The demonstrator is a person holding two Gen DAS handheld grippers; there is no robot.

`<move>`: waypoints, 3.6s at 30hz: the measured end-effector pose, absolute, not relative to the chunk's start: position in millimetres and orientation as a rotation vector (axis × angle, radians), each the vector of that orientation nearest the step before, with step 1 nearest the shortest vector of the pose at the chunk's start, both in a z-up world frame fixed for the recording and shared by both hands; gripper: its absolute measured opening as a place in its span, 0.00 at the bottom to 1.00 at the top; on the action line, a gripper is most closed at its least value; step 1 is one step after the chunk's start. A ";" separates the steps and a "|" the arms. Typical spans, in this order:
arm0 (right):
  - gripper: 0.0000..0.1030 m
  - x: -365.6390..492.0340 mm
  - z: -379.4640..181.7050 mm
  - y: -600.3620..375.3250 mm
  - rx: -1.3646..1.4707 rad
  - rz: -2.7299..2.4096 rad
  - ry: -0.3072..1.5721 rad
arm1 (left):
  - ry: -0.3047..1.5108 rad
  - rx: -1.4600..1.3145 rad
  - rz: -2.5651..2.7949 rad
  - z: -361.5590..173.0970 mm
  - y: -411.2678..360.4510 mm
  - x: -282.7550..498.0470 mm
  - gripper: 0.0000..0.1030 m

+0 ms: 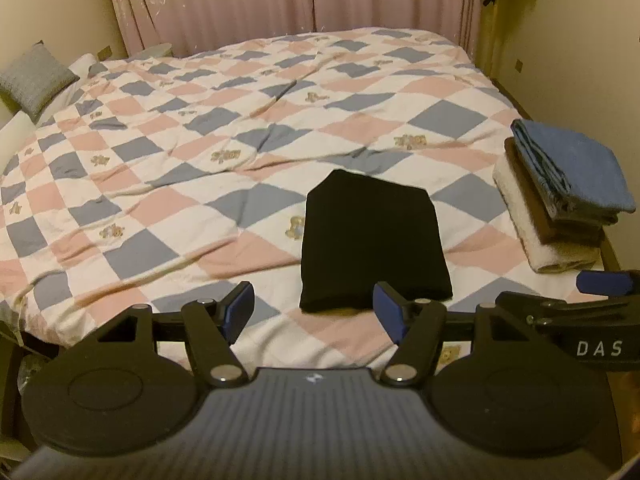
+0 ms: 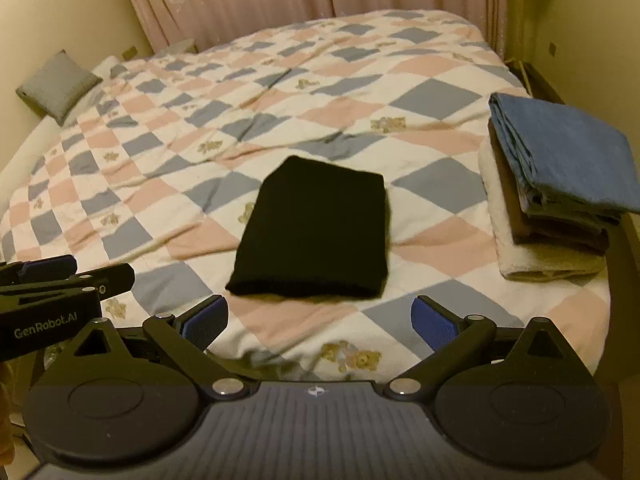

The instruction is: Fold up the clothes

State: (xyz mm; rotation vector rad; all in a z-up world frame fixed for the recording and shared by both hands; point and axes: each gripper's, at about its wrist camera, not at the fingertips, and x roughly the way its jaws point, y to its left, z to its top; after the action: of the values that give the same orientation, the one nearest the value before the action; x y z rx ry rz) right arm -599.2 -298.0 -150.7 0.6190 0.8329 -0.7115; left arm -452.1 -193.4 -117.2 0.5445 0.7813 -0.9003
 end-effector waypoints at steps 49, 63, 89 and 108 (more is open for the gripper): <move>0.96 -565.3 -323.8 -438.5 0.948 -0.611 0.842 | 1.219 0.397 -0.863 -307.7 -287.1 -272.0 0.75; 0.96 -531.8 -448.9 -554.4 1.266 -0.473 0.739 | 1.505 0.152 -1.043 -418.4 -362.2 -201.1 0.76; 0.32 -595.7 -293.6 -490.2 1.393 -0.768 0.106 | 1.103 0.727 -1.788 -219.8 -536.2 -268.6 0.19; 0.33 -785.1 -251.8 -532.5 1.420 -1.471 -0.553 | 0.665 1.377 -2.453 -166.6 -789.4 -615.5 0.22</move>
State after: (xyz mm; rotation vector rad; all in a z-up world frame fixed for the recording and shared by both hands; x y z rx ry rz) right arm -785.1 -532.5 -251.8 1.4200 -0.5530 -1.4712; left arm -615.5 -789.4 -166.6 1.3766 0.6649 -2.4534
